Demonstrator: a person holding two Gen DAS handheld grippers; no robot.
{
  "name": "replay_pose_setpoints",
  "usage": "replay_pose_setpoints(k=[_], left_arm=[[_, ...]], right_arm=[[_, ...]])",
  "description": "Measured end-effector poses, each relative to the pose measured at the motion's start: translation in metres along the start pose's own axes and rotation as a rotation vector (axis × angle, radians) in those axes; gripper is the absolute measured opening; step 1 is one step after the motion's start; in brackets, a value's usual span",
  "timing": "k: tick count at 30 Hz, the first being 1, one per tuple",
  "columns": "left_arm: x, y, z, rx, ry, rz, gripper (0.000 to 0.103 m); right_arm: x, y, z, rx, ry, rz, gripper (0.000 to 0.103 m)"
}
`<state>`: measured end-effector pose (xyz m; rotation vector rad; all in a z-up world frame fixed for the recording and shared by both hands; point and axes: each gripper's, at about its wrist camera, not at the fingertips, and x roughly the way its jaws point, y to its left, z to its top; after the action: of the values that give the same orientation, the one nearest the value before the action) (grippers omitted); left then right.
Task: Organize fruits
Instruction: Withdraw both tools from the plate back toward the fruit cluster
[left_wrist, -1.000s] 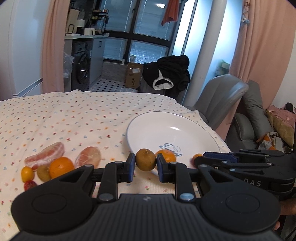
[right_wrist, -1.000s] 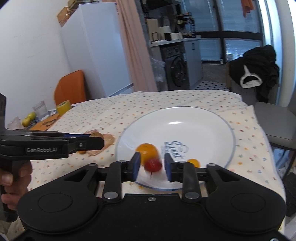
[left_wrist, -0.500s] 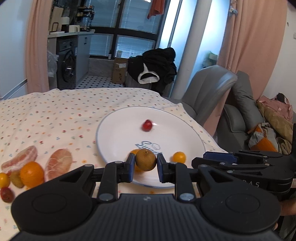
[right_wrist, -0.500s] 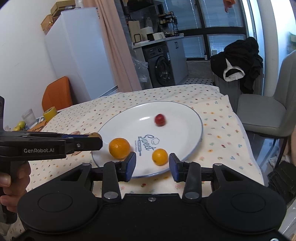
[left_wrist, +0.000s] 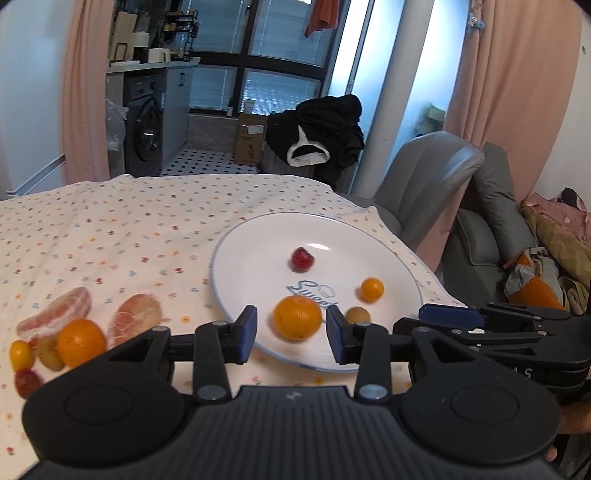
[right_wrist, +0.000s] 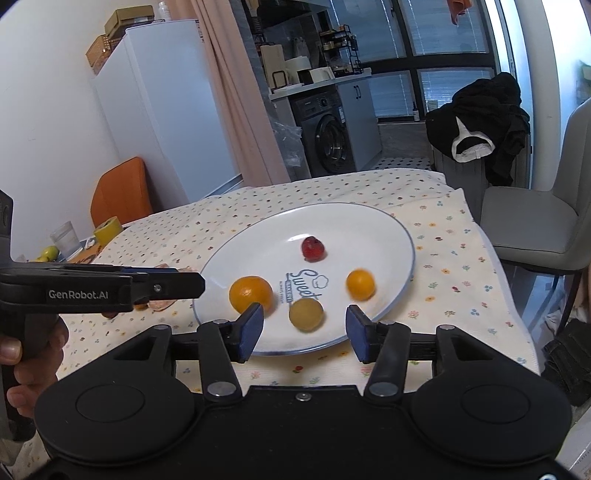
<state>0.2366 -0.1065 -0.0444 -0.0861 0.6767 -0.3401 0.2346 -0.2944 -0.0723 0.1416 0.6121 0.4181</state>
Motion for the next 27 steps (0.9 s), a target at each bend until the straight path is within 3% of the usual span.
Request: replay_pose_setpoints(k=[3,4,6,9,19,27], left_arm=[[-0.006,0.007,-0.001,-0.013,0.002,0.016,0.042],[-0.008,0.01,-0.002,-0.019,0.002,0.022,0.046],[-0.014,0.016,-0.004,-0.03,-0.009,0.039,0.066],[-0.025,0.023,-0.007,-0.043,-0.029,0.059,0.074],[-0.047,0.053,-0.014,-0.099,-0.027,0.142,0.081],[-0.062,0.074,-0.021,-0.139,-0.028,0.196,0.082]], right_arm=[[0.001,0.005,0.0,-0.009,-0.001,0.008,0.052],[0.001,0.007,0.0,-0.011,-0.002,0.01,0.053],[0.002,0.012,0.001,-0.015,-0.003,0.016,0.053],[0.003,0.018,0.001,-0.025,-0.001,0.026,0.055],[0.012,0.042,0.005,-0.057,0.006,0.072,0.058],[0.019,0.063,0.006,-0.083,0.01,0.112,0.071]])
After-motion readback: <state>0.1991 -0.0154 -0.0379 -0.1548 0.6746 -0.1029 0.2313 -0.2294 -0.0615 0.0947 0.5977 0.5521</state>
